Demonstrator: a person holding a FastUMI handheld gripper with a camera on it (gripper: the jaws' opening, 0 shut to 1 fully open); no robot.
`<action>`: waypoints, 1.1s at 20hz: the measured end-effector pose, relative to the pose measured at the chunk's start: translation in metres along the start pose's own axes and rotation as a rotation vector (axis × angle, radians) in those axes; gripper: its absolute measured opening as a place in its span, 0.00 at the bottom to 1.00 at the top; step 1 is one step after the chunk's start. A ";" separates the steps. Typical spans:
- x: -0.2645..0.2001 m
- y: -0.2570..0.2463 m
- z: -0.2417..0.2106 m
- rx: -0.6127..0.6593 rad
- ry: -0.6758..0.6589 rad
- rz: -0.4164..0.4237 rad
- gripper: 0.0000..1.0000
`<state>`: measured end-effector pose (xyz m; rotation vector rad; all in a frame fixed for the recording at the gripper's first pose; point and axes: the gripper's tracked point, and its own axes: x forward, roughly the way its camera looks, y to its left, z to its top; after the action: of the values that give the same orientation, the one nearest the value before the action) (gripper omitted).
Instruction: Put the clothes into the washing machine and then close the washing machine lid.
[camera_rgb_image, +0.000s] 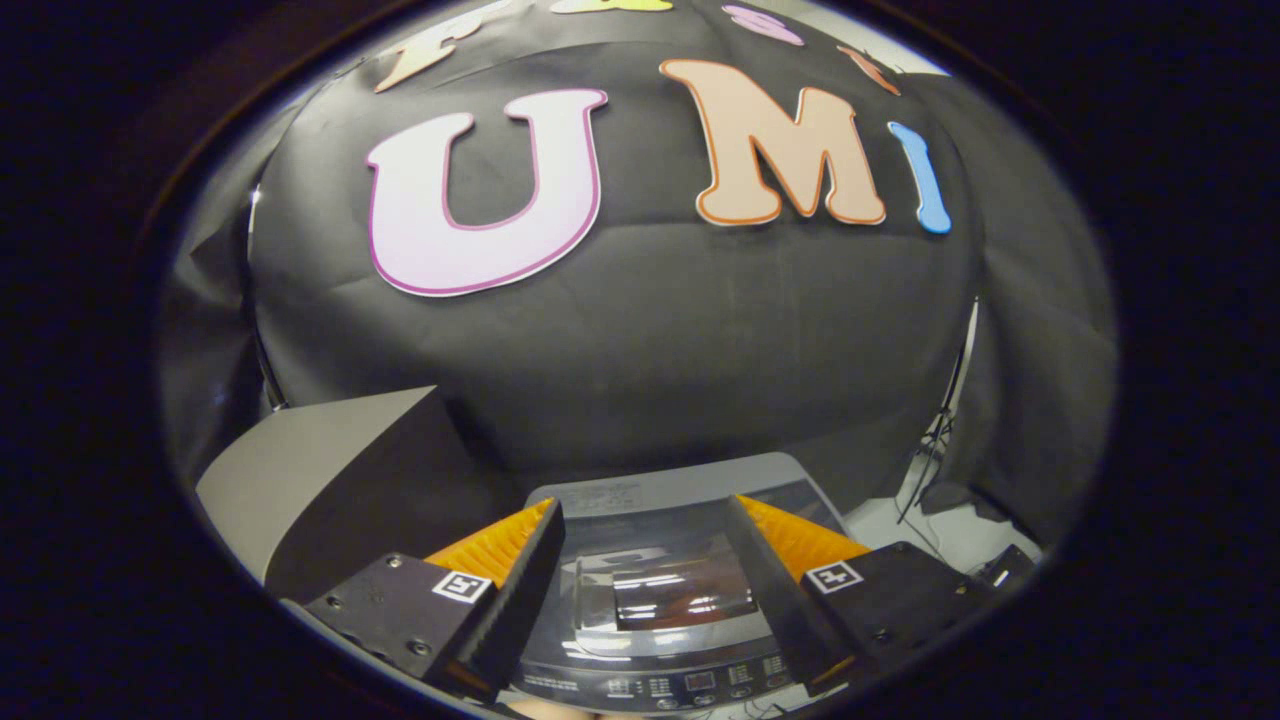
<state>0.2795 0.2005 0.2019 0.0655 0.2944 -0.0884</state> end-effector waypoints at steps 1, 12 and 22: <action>-0.004 -0.003 0.001 -0.007 -0.013 -0.002 0.98; -0.053 -0.058 -0.005 0.001 -0.210 0.039 0.98; -0.104 -0.133 -0.075 -0.098 -0.285 0.001 0.98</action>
<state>0.1459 0.0825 0.1544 -0.0448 0.0134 -0.0811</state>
